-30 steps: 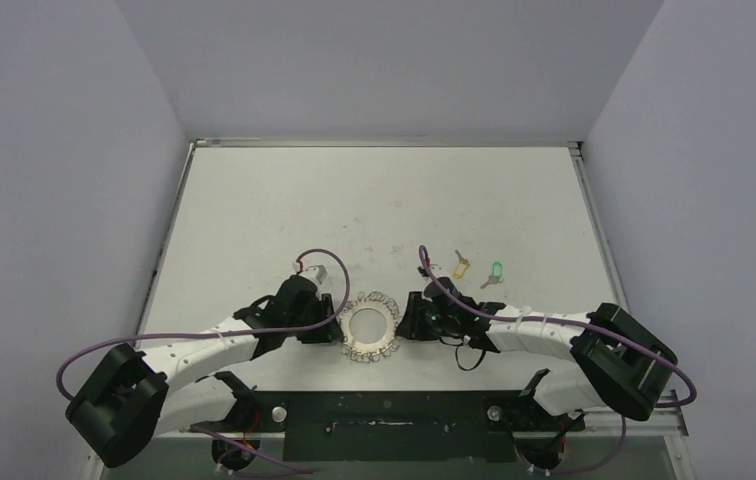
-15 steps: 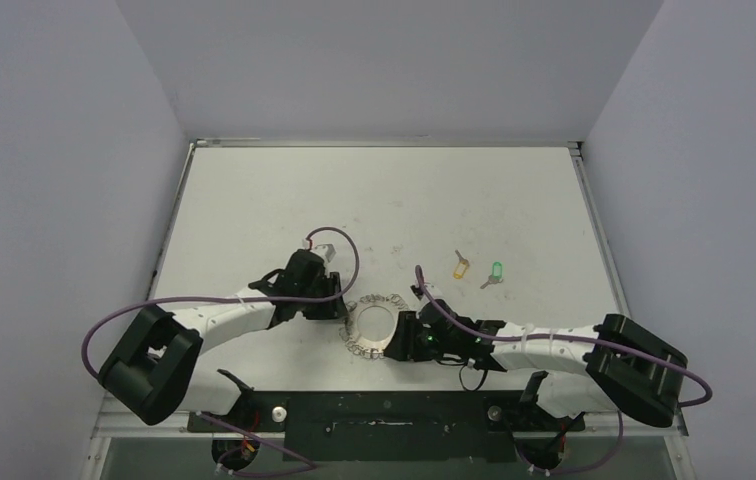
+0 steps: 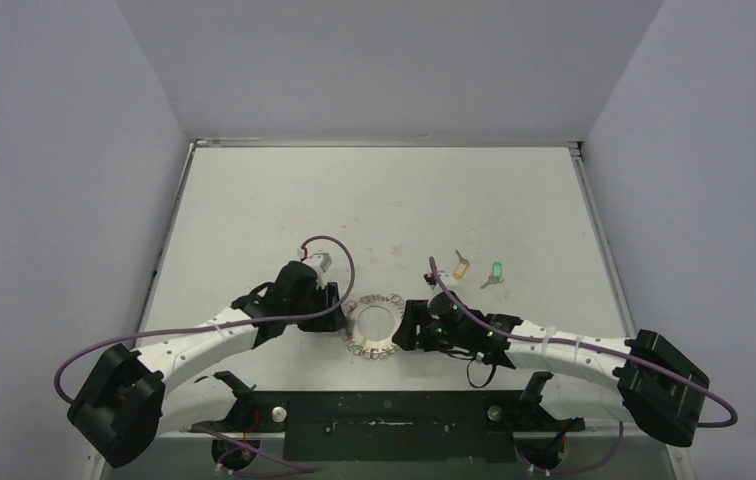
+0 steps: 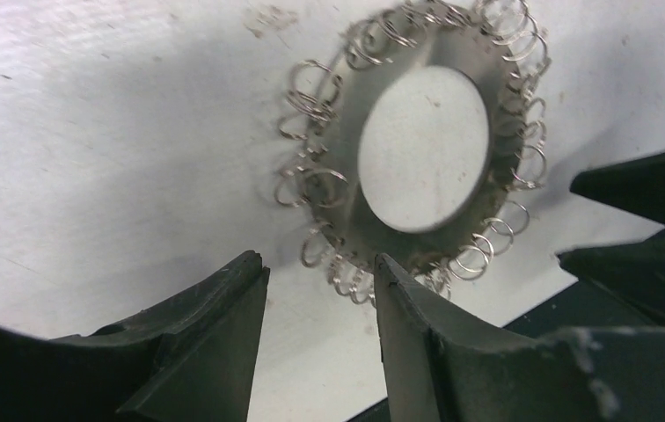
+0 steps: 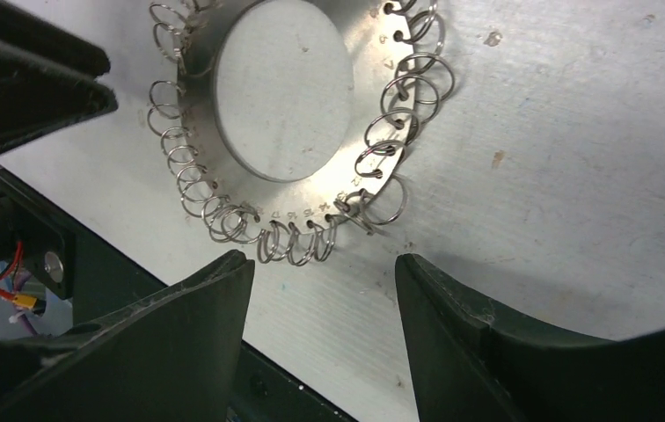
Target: Put the keys on the keyring
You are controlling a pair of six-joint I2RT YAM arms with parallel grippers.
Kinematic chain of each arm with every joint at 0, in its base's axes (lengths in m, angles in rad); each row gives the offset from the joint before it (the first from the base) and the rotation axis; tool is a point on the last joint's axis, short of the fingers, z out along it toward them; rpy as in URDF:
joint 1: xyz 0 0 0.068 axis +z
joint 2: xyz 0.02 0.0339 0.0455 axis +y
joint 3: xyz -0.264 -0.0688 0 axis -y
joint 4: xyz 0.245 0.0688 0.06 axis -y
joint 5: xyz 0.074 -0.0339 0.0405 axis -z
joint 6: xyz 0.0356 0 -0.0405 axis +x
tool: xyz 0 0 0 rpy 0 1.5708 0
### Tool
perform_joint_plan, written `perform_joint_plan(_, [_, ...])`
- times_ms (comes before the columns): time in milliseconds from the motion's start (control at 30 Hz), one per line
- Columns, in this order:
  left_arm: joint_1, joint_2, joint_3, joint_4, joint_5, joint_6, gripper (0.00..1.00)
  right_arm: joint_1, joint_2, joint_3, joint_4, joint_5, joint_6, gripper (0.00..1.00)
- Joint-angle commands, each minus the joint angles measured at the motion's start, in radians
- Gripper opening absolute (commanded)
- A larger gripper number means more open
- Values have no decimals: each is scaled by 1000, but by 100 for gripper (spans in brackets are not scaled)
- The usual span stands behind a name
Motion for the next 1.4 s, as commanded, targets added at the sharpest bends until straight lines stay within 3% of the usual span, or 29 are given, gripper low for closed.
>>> perform_joint_plan(0, [-78, -63, -6, 4, -4, -76, 46, -22, 28, 42, 4, 15, -38, 60])
perform_joint_plan(300, [-86, 0, -59, 17, -76, -126, 38, -63, 147, 65, 87, -41, -71, 43])
perform_joint_plan(600, [-35, 131, -23, 66, -67, -66, 26, 10, 178, 18, 186, -60, 14, 26])
perform_joint_plan(900, [35, 284, 66, 99, -18, 36, 22, 58, 151, -34, 279, -74, 108, 27])
perform_joint_plan(1067, [37, 341, 126, 97, -4, 66, 24, 68, 129, -15, 259, -67, 101, 35])
perform_joint_plan(1267, [33, 263, 177, -33, -45, 111, 37, 68, 51, 36, 126, -13, 43, 43])
perform_joint_plan(1367, [19, 182, 174, -90, -68, 108, 39, 64, 23, 63, 54, 17, 8, 44])
